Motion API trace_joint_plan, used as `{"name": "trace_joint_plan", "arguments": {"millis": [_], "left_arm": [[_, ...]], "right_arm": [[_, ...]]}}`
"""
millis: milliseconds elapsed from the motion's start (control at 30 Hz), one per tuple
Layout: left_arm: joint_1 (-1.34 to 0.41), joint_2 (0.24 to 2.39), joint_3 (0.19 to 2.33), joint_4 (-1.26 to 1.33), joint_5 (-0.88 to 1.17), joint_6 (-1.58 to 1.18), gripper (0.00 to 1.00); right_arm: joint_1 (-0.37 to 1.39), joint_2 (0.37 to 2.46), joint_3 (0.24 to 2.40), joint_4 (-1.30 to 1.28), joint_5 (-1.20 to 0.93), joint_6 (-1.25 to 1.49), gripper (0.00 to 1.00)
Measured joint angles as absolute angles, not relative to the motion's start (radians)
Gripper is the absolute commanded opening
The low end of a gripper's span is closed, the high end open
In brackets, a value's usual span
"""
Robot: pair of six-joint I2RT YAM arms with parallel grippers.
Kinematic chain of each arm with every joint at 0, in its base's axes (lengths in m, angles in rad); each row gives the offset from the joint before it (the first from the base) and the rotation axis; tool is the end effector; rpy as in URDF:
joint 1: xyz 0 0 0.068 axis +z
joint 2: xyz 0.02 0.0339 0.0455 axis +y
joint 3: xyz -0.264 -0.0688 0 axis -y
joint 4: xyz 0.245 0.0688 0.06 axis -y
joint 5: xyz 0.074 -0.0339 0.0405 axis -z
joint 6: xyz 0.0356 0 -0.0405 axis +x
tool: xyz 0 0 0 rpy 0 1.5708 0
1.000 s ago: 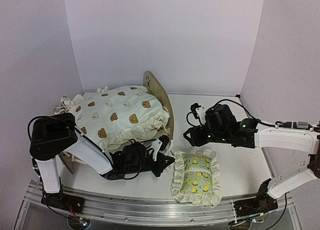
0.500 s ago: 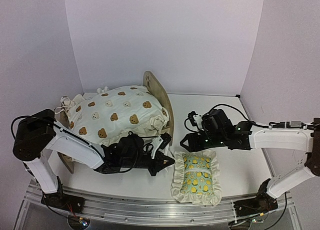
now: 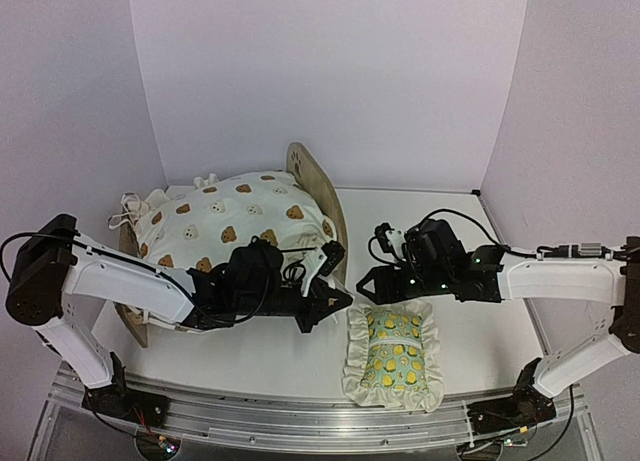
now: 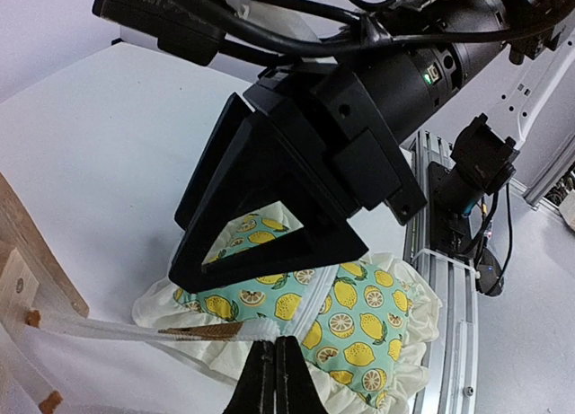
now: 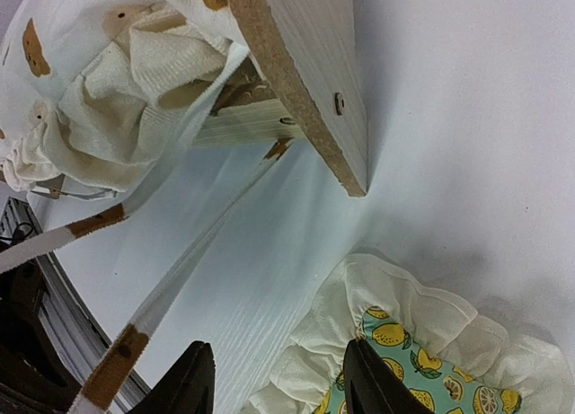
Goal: Set up the pet bed
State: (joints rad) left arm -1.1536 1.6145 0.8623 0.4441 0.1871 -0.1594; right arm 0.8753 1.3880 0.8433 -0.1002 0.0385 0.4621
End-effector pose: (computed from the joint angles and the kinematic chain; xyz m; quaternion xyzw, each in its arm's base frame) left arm 0.1379 -0.3275 0.2206 0.4317 0.6801 -0.4184 0.4195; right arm 0.1934 0.2296 0.2316 -0.1751 0.8773 0.2633 0.3610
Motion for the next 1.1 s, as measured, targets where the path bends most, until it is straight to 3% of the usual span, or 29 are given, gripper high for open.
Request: {"name": "trace_joint_plan", "arguments": {"millis": [267, 433, 633, 1100], "left_arm": [[-1.145, 1.603, 0.867, 0.425, 0.197, -0.148, 0.0], [-1.147, 1.6, 0.764, 0.504, 0.221, -0.182, 0.0], [-1.151, 1.616, 0.633, 0.595, 0.251, -0.239, 0.0], [-1.151, 1.679, 0.613, 0.724, 0.28, -0.288, 0.0]], "right_arm": [[0.875, 1.388, 0.839, -0.06, 0.016, 0.462, 0.5], [0.875, 1.405, 0.822, -0.021, -0.022, 0.479, 0.51], [0.875, 1.508, 0.803, 0.074, -0.107, 0.572, 0.52], [0.875, 1.742, 0.796, 0.353, -0.287, 0.809, 0.46]]}}
